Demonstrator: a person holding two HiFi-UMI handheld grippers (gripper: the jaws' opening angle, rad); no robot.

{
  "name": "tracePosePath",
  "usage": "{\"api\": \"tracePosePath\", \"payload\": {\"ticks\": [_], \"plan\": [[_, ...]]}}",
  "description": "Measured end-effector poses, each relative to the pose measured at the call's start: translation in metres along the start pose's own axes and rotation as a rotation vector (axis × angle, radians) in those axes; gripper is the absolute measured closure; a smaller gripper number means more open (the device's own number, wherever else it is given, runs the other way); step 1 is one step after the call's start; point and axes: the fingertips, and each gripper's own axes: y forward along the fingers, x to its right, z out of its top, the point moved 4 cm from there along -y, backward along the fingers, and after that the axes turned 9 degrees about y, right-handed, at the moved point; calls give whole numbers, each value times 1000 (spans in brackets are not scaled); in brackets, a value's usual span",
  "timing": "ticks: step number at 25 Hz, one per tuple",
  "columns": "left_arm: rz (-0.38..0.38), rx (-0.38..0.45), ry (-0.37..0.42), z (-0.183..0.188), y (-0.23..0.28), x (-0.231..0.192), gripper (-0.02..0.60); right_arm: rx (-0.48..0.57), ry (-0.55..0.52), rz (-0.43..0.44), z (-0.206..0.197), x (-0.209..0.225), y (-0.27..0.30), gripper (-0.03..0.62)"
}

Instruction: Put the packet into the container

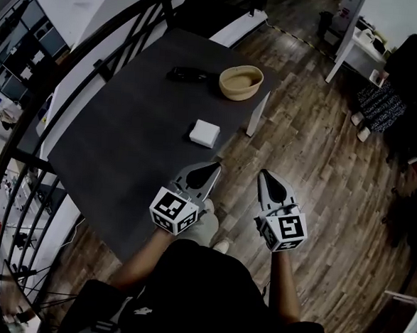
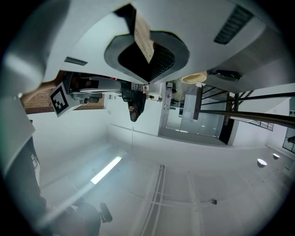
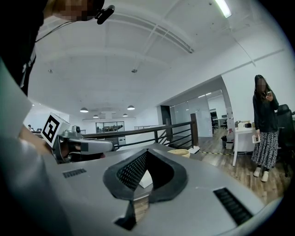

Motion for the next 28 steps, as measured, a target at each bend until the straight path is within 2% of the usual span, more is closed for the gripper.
{"api": "tracePosePath", "payload": {"ticks": [7, 17, 28], "plan": [[3, 28, -14, 8, 32, -50, 577, -23, -25, 11, 15, 16, 58, 591], [45, 51, -81, 3, 55, -123, 577, -66, -48, 28, 27, 18, 132, 591], [67, 49, -83, -2, 68, -176, 577, -86, -74, 48, 31, 23, 192, 591]]}}
